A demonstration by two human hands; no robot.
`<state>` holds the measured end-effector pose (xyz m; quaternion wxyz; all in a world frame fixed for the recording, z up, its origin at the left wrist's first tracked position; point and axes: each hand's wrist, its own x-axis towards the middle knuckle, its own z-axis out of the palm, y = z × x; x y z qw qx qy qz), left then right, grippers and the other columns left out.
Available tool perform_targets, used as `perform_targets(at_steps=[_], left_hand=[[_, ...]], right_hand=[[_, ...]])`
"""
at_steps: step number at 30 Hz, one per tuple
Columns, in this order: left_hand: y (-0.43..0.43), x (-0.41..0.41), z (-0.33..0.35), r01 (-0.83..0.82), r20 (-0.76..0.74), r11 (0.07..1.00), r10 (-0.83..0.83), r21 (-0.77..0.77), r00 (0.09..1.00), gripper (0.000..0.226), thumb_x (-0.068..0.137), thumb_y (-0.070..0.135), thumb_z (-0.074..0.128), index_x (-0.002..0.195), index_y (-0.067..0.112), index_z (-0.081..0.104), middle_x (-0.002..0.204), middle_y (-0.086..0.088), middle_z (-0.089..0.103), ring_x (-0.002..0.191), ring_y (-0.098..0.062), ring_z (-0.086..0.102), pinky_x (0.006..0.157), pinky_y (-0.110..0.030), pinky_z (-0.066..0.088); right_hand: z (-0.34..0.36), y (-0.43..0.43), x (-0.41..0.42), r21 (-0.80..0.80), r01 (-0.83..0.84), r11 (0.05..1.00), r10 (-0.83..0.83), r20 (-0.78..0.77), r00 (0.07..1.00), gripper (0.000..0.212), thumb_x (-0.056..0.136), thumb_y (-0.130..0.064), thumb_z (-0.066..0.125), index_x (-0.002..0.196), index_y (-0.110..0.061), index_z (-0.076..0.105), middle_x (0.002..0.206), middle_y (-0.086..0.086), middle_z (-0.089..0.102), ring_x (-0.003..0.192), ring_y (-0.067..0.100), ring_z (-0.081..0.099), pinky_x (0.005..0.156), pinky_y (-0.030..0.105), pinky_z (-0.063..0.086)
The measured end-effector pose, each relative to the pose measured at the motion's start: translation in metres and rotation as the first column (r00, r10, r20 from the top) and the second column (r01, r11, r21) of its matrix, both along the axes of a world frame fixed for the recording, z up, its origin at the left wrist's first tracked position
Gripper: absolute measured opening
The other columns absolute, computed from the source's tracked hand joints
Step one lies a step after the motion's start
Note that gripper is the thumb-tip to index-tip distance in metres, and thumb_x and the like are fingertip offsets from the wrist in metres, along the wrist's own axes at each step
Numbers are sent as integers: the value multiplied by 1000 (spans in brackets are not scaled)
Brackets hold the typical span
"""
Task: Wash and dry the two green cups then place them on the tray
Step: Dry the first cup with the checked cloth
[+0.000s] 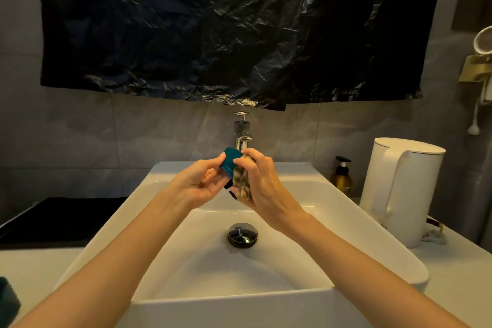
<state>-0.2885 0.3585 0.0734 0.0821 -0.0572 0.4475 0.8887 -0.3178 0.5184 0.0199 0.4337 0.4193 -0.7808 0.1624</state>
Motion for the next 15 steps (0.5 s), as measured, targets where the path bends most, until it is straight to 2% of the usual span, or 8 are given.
perform_targets(at_steps=[2,3,5,7,9,12,15], left_hand=[[-2,-1,0,-10,-34,996,7,-87,999,24,90,16,59,110,3,58,98,-16,66,88,-25,65,58,-29,59],[-3,-2,0,-10,-47,990,3,-143,999,25,91,19,58,112,4,56,99,-15,65,89,-24,64,61,-30,59],[-5,-4,-1,-16,-73,969,-2,-245,997,30,92,23,57,118,8,54,102,-12,64,90,-23,62,64,-30,54],[-6,-6,-2,-17,-98,952,-13,-306,995,34,93,25,55,123,9,53,105,-11,63,91,-22,61,66,-29,52],[-6,-8,-3,-13,-124,931,-35,-364,992,35,94,28,52,124,9,52,109,-10,62,94,-22,60,67,-29,51],[-4,-10,-5,-22,-164,883,-63,-469,984,32,96,33,47,118,11,55,104,-7,63,92,-19,60,65,-25,50],[-2,-12,-8,-15,-173,840,-94,-542,980,34,96,36,47,116,10,57,104,-7,65,92,-18,62,68,-25,51]], right_hand=[[2,4,1,-99,-93,991,105,124,987,50,92,-35,53,131,-20,26,135,5,31,113,17,43,92,20,43],[4,5,1,-207,-105,973,147,199,969,47,94,-37,50,130,-23,24,129,3,35,108,13,45,88,19,45],[9,5,3,-451,-41,891,220,353,909,44,95,-35,53,125,-29,21,115,-2,39,97,10,50,80,22,51],[15,9,4,-605,52,794,308,475,824,48,92,-29,59,119,-31,19,108,-9,38,96,8,52,74,17,52],[22,14,4,-644,144,752,359,583,729,51,88,-33,63,116,-27,20,113,-6,37,97,7,52,66,11,49],[27,16,3,-593,230,772,375,716,589,50,85,-44,63,115,-21,31,123,3,35,101,10,49,59,7,45],[23,11,4,-571,176,802,392,725,567,41,89,-31,64,117,-16,39,122,3,38,97,8,50,59,5,45]])
